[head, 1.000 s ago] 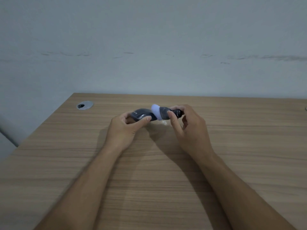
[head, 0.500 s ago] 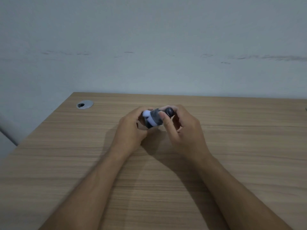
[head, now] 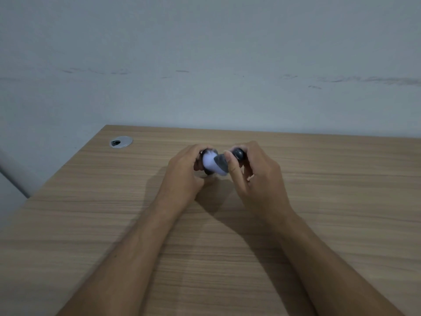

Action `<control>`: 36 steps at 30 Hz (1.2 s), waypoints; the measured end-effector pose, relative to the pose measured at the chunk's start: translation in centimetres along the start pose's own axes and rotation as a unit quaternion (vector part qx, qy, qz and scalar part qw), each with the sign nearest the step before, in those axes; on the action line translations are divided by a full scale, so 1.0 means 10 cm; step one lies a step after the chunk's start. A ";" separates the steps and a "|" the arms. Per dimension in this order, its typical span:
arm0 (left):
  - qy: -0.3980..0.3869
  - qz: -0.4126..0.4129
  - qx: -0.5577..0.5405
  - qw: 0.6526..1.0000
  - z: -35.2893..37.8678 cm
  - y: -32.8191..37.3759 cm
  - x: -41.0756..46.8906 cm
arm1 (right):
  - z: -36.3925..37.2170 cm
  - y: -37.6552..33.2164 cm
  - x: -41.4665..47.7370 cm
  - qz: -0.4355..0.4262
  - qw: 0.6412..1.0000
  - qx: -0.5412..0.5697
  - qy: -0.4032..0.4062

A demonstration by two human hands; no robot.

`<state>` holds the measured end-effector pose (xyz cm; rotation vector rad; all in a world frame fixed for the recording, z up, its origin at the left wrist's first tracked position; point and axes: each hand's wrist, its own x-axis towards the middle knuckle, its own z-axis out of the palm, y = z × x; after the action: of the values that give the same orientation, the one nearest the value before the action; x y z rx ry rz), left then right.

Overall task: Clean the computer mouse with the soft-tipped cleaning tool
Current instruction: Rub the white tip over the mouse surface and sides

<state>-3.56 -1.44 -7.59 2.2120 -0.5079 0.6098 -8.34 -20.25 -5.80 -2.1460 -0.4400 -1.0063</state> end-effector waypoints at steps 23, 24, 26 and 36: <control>-0.005 0.057 0.025 0.998 0.02 0.00 -0.03 | 0.03 0.03 -0.03 0.004 1.000 0.001 0.001; -0.005 0.058 0.026 0.998 0.02 0.01 -0.03 | 0.02 0.04 -0.02 0.024 1.000 0.002 0.010; -0.011 0.060 0.030 0.998 0.00 0.03 -0.04 | -0.01 0.10 0.01 0.083 0.996 0.010 0.034; -0.022 0.087 0.069 0.994 0.01 -0.06 -0.04 | -0.03 0.10 0.01 0.099 0.993 0.068 -0.021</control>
<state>-3.49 -1.08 -8.23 2.3312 -0.7067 0.7068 -7.92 -21.12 -6.06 -2.0463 -0.3003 -0.7988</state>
